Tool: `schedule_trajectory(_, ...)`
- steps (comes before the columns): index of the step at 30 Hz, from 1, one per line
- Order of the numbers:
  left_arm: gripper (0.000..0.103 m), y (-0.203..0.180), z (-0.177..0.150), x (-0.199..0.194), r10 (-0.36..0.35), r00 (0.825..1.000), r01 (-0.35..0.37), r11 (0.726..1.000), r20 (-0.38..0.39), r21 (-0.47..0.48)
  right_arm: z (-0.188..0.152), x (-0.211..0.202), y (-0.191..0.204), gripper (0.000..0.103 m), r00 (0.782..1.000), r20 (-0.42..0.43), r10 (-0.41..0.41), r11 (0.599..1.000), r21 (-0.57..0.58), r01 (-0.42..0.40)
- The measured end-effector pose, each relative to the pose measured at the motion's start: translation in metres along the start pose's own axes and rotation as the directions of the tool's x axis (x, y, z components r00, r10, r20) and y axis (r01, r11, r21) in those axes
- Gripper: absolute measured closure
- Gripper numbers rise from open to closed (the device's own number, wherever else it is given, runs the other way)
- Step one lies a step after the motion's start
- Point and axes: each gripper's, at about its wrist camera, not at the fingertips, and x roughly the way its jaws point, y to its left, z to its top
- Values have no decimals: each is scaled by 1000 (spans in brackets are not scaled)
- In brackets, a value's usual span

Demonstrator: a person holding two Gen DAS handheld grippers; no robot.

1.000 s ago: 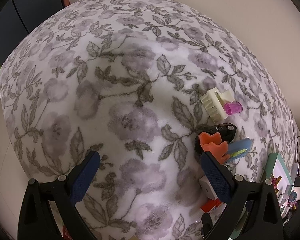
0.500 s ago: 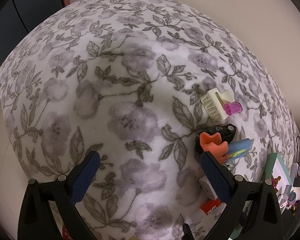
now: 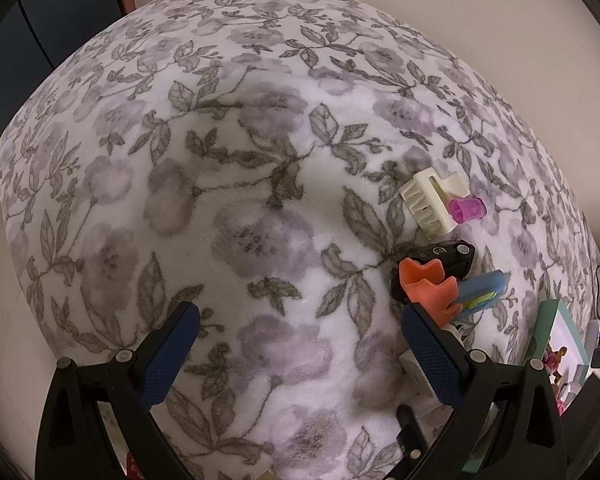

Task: Organize rigid objects
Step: 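Grasp the red glue bottle with the right tool while the left tool approaches the white cube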

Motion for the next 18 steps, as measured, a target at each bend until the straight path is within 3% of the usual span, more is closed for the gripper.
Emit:
schedule_trajectory(5, 3, -2, 1, 1, 6, 1000, -6, 1000, -2, 14, 12, 4, -15, 6, 1000, 12, 6, 1000, 14, -6)
schedule_trajectory(12, 3, -2, 1, 1, 7, 1000, -7, 1000, -4, 25, 21, 3, -6, 21, 1000, 20, 13, 999, -39, -12)
schedule_trajectory(18, 3, -4, 0, 1, 11, 1000, -11, 999, 1, 31, 21, 2, -2, 24, 1000, 19, 15, 998, -56, -14)
